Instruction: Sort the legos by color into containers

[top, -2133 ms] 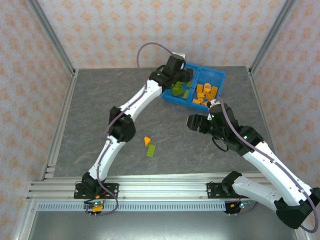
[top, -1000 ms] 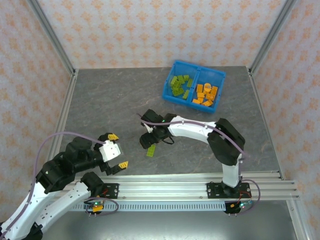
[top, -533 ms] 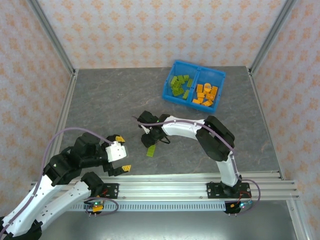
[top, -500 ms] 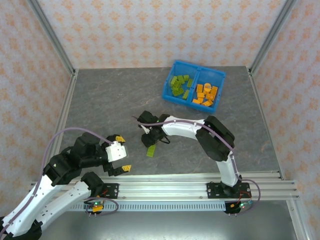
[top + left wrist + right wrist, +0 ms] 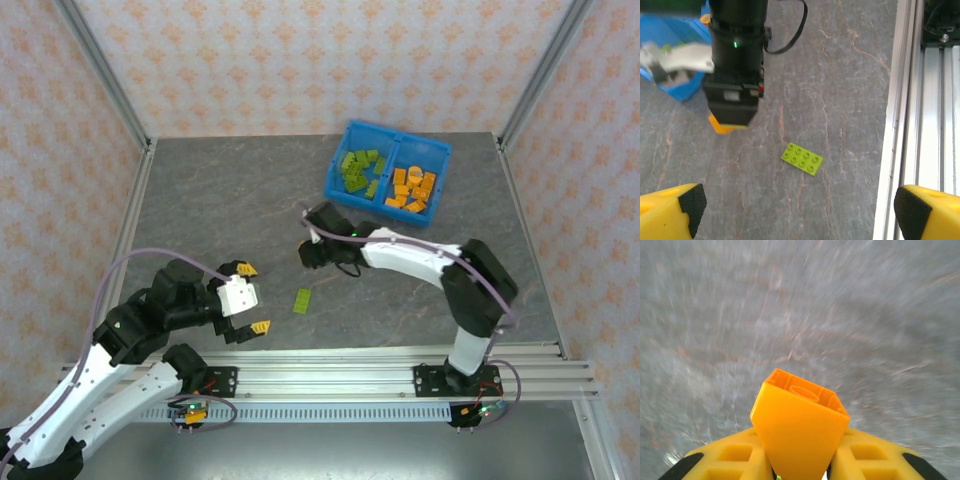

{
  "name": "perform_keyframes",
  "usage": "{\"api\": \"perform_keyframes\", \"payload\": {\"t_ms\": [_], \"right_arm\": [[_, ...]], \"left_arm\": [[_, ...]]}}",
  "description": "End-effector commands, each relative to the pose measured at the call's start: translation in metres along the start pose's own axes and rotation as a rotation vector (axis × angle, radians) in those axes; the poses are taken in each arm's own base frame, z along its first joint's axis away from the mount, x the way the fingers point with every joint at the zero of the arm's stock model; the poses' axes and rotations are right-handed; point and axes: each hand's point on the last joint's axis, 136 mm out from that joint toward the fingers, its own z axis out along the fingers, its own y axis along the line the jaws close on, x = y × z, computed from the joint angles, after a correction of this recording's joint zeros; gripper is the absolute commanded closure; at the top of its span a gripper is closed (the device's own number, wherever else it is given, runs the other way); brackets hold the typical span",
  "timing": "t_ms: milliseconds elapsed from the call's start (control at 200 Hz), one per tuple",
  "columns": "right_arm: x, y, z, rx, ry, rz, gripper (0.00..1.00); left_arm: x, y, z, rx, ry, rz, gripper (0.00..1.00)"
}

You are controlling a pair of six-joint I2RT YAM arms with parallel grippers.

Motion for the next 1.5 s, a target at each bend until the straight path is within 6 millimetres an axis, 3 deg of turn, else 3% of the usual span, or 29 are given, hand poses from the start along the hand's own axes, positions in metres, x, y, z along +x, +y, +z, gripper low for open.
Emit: {"api": "perform_keyframes", "payload": {"t_ms": [0,105,275,410,576,866,1051,1181,1346,1491], "right_arm": [[-0.035,-0.017,-0.037,0.009,-0.183,0.136,0.7],[-0.051,-0.047,-0.074,0.055,-0.301,0.232,0.7],[-0.065,-0.125,-0.129,0.179,-0.457,0.426,0.71],[-0.069,-0.19,-0.151,0.294,-0.483,0.571,0.7],[-0.079,-0.258,-0.14,0.381,-0.394,0.708,0.71],[-0.128,-0.336,-0.095,0.46,-0.304,0.797,0.7],[-0.15,-0.366,-0.067,0.486,-0.27,0.818,0.62],[-0.163,-0.37,-0.063,0.478,-0.261,0.823,0.51],[-0.162,-0.357,-0.078,0.454,-0.264,0.82,0.48],[-0.151,-0.319,-0.108,0.37,-0.324,0.808,0.48]], "left_arm": [[-0.024,0.014,0.007,-0.045,-0.089,0.001,0.0],[-0.041,0.027,0.014,-0.067,-0.138,0.001,0.0],[-0.066,0.041,0.032,-0.051,-0.165,0.046,0.0],[-0.076,0.083,0.05,-0.18,-0.115,-0.065,0.0],[-0.073,0.122,0.066,-0.279,0.017,-0.173,0.0],[-0.04,0.129,0.072,-0.316,0.109,-0.128,0.0],[-0.029,0.127,0.066,-0.365,0.091,-0.036,0.0],[-0.03,0.124,0.064,-0.357,0.082,-0.004,0.0],[-0.016,0.118,0.068,-0.318,0.166,0.051,0.0],[-0.005,0.125,0.064,-0.359,0.229,0.058,0.0]]}}
